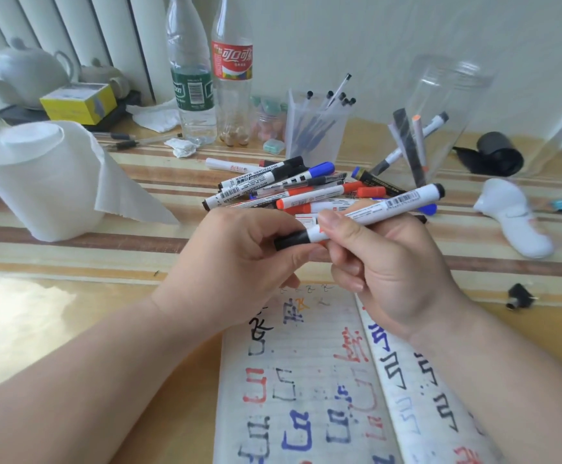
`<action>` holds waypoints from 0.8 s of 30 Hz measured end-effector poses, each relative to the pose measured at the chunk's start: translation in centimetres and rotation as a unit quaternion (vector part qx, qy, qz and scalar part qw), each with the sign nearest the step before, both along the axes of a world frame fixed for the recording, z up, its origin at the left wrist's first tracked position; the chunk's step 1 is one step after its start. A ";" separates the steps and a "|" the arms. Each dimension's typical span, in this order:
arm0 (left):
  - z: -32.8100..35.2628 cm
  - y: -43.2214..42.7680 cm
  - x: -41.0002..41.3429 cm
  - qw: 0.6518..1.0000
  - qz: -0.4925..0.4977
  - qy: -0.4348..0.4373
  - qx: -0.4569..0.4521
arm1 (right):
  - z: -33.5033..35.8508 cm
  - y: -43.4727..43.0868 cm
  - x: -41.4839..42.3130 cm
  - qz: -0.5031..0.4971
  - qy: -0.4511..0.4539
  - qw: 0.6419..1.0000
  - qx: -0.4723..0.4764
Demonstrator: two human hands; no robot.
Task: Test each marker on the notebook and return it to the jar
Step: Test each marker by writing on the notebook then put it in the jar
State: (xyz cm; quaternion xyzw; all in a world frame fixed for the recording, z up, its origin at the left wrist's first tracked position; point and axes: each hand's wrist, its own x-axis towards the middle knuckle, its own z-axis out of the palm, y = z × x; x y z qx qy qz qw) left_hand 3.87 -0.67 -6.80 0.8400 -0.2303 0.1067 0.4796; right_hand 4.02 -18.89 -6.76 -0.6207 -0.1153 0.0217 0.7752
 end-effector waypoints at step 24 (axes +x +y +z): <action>0.0 -0.6 0.9 0.989 -0.031 0.051 0.136 | 9.7 -6.1 5.8 -0.436 -0.192 0.869 -0.134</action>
